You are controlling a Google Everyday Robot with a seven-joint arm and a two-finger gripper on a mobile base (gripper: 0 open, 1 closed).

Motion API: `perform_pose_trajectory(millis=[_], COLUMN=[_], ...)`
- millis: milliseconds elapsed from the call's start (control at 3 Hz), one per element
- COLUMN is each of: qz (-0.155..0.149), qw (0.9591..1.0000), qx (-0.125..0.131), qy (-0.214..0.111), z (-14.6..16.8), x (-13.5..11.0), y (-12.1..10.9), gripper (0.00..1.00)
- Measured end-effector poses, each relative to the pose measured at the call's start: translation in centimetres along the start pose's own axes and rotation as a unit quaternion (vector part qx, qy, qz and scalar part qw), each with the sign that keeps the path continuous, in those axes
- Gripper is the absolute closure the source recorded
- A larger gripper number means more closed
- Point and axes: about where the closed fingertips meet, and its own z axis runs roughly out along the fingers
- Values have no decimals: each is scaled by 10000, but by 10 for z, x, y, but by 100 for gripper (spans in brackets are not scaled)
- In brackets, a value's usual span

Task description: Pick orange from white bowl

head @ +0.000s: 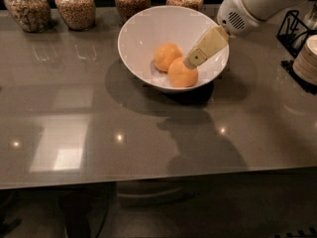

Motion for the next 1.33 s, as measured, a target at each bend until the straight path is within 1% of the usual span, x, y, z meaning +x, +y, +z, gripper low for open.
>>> perform_pose_trajectory(millis=[333,667,1000,1333], qz=[199,347,496,608], qw=[9996,9987,9969,9947], qx=[-181,-346,-506,-614], qy=[27,157,331,553], z=[30,54,76,102], x=[-2,2,9,20], y=[6,12,17,18], gripper=[9,25,25,19])
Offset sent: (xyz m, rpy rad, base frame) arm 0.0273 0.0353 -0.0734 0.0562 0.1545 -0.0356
